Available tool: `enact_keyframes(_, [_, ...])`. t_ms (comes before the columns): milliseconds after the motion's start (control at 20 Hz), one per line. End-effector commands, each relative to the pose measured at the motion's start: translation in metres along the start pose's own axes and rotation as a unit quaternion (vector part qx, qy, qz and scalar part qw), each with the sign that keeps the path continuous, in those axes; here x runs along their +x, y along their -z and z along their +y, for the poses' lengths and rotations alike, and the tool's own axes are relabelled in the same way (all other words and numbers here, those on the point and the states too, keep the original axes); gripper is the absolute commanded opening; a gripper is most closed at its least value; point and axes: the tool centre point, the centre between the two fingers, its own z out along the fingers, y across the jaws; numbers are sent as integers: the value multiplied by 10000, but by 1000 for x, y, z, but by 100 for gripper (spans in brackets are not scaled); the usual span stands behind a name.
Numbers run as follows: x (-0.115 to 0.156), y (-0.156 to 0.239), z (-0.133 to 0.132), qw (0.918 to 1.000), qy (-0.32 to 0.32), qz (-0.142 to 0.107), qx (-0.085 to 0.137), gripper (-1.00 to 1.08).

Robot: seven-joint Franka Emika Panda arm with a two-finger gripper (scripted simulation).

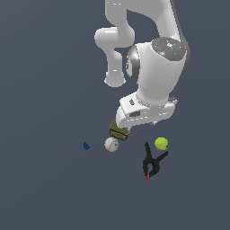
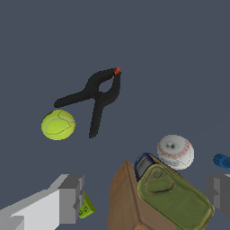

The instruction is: Pick up a designated object from a clutter of objects.

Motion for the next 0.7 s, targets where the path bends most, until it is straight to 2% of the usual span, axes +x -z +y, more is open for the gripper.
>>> enact_keyframes(0, [10,-27,-28,9993,374,1,-13,100])
enact_keyframes(350, [24,-88,-96,9927,1207,18,11,100])
enact_keyframes(650, [25,-119,-131,9868,1616,31,50,100])
